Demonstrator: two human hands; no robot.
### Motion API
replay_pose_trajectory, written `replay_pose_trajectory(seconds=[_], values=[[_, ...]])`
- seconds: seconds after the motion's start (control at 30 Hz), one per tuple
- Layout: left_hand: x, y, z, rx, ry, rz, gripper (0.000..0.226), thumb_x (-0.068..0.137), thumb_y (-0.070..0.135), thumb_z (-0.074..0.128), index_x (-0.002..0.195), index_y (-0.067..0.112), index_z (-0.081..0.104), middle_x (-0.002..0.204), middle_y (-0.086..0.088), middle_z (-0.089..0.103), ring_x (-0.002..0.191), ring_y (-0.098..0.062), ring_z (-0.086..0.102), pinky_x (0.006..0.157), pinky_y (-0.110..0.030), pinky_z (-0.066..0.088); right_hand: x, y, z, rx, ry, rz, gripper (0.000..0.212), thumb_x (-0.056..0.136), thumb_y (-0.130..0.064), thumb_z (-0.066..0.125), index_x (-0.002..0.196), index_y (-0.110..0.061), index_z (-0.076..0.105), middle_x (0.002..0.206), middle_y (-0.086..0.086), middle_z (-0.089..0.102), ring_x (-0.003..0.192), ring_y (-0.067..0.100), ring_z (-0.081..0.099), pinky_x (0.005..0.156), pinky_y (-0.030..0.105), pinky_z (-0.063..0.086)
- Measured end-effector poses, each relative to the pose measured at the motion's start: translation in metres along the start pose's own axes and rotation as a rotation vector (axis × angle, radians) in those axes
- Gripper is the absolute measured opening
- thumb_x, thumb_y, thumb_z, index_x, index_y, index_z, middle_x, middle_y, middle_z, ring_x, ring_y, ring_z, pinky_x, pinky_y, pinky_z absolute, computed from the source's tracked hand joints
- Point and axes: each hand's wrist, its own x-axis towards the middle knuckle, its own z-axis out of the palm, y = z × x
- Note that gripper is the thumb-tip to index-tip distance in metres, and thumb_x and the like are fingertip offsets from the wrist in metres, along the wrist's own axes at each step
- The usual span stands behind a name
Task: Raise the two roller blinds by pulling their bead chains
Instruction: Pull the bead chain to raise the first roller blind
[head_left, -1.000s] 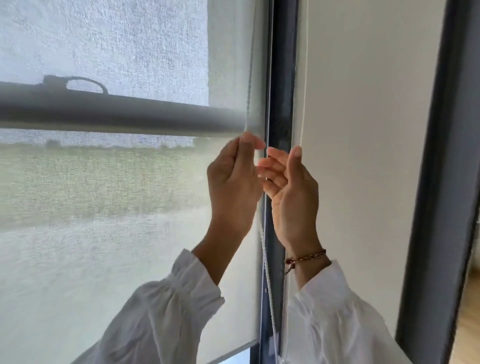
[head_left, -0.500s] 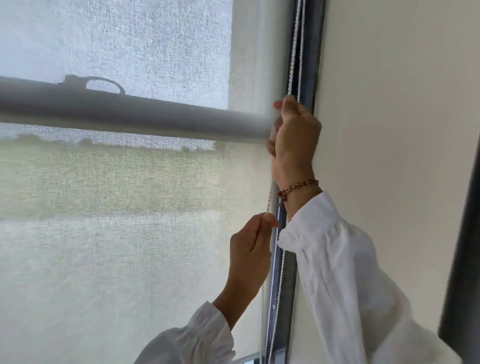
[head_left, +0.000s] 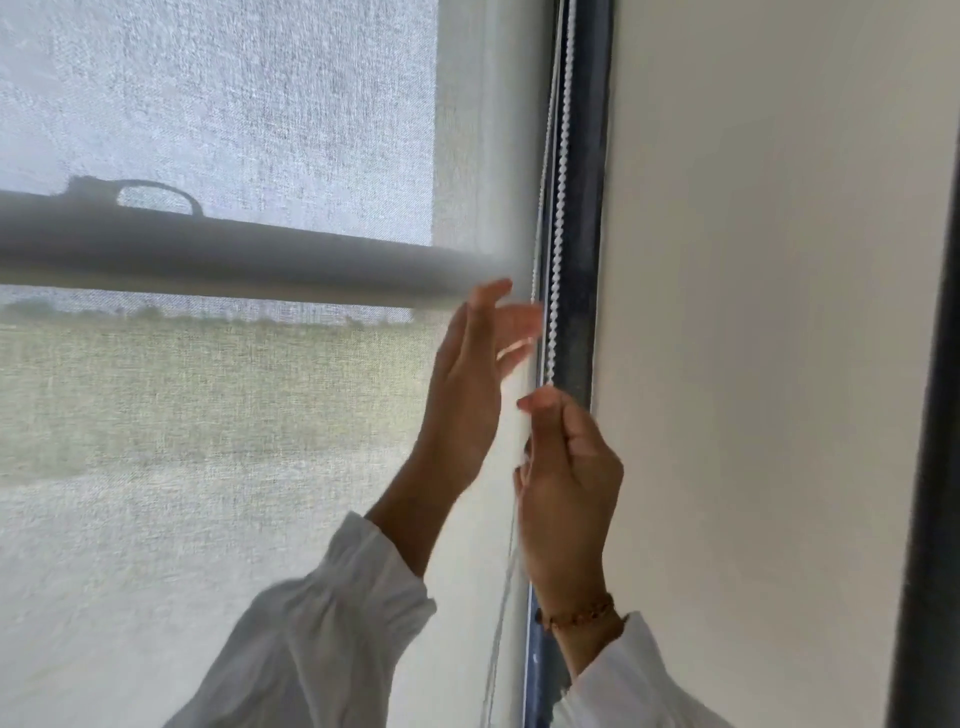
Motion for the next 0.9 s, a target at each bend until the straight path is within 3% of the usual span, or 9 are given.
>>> replay_pose_trajectory(seconds=[0.07, 0.13, 0.2, 0.3, 0.4, 0.53, 0.63, 0.77, 0.9], values=[[0.02, 0.023, 0.004, -0.048, -0.042, 0.01, 0.043, 0.097, 0.037, 0.026, 0.122, 0.009, 0.046, 0.11, -0.01, 0.06, 0.104, -0.026, 0.06, 0.099, -0.04, 0.046, -0.012, 0.006, 0.001, 0.024, -0.001, -0.021, 0.024, 0.087, -0.042, 0.055, 0.083, -0.023, 0.068, 0.054, -0.02, 0.054, 0.048, -0.001, 0.05, 0.055, 0.017, 0.038], [0.035, 0.044, 0.01, -0.126, -0.086, -0.045, 0.041, 0.096, 0.038, 0.031, 0.122, 0.009, 0.045, 0.107, -0.009, 0.061, 0.089, -0.022, 0.064, 0.078, -0.032, 0.055, -0.019, 0.008, 0.003, 0.003, 0.01, -0.065, 0.034, 0.084, -0.054, 0.049, 0.088, -0.025, 0.066, 0.052, -0.023, 0.054, 0.045, 0.001, 0.05, 0.053, 0.013, 0.037], [0.045, 0.058, 0.016, -0.174, -0.095, -0.154, 0.037, 0.095, 0.04, 0.038, 0.113, 0.01, 0.051, 0.084, -0.003, 0.058, 0.059, -0.01, 0.053, 0.048, -0.02, 0.042, -0.022, 0.005, 0.004, -0.005, 0.006, -0.093, 0.039, 0.084, -0.06, 0.044, 0.091, -0.027, 0.063, 0.051, -0.024, 0.053, 0.044, 0.002, 0.049, 0.051, 0.009, 0.035], [0.051, 0.057, 0.03, -0.165, 0.029, -0.129, 0.029, 0.096, 0.032, 0.041, 0.093, 0.011, 0.06, 0.054, 0.006, 0.034, 0.04, -0.004, 0.024, 0.033, -0.016, 0.019, -0.022, 0.0, 0.007, 0.03, -0.027, -0.061, 0.03, 0.086, -0.05, 0.046, 0.086, -0.026, 0.065, 0.051, -0.022, 0.054, 0.045, 0.002, 0.047, 0.053, 0.013, 0.035], [0.051, 0.049, 0.037, -0.179, 0.154, -0.008, 0.033, 0.096, 0.025, 0.041, 0.068, 0.016, 0.056, 0.046, 0.008, 0.027, 0.034, -0.004, 0.02, 0.033, -0.015, 0.017, -0.016, 0.002, 0.007, 0.076, -0.051, 0.05, 0.026, 0.087, -0.04, 0.05, 0.083, -0.02, 0.066, 0.048, -0.02, 0.052, 0.043, 0.002, 0.041, 0.051, 0.021, 0.033], [0.053, 0.043, 0.028, -0.187, 0.155, 0.047, 0.037, 0.096, 0.023, 0.041, 0.06, 0.017, 0.049, 0.042, 0.007, 0.026, 0.032, -0.004, 0.019, 0.034, -0.013, 0.016, -0.005, 0.002, 0.002, 0.273, -0.184, 0.297, 0.04, 0.081, -0.048, 0.047, 0.079, -0.012, 0.065, 0.047, -0.01, 0.048, 0.042, 0.005, 0.045, 0.046, 0.026, 0.043], [0.052, 0.04, 0.017, -0.172, 0.122, 0.085, 0.036, 0.096, 0.021, 0.042, 0.06, 0.017, 0.048, 0.039, 0.008, 0.026, 0.03, -0.005, 0.018, 0.034, -0.012, 0.015, 0.015, -0.001, -0.002, 0.414, -0.161, 0.435, 0.05, 0.077, -0.054, 0.037, 0.084, -0.013, 0.065, 0.066, 0.002, 0.062, 0.064, 0.013, 0.064, 0.07, 0.033, 0.055], [0.029, 0.015, 0.008, -0.047, 0.133, 0.07, 0.04, 0.093, 0.013, 0.044, 0.055, 0.024, 0.05, 0.035, 0.009, 0.031, 0.029, -0.005, 0.023, 0.036, -0.016, 0.02, 0.052, -0.016, -0.009, 0.455, -0.124, 0.462, 0.045, 0.093, -0.047, 0.03, 0.094, -0.015, 0.061, 0.096, 0.008, 0.067, 0.093, 0.019, 0.067, 0.084, 0.031, 0.052], [-0.019, -0.024, 0.004, 0.024, 0.071, -0.04, 0.037, 0.094, 0.012, 0.042, 0.059, 0.021, 0.048, 0.035, 0.01, 0.034, 0.03, -0.003, 0.026, 0.034, -0.016, 0.022, 0.075, -0.034, -0.001, 0.453, -0.13, 0.421, 0.033, 0.096, -0.036, 0.039, 0.093, -0.01, 0.06, 0.093, 0.01, 0.066, 0.09, 0.022, 0.068, 0.083, 0.033, 0.054]])
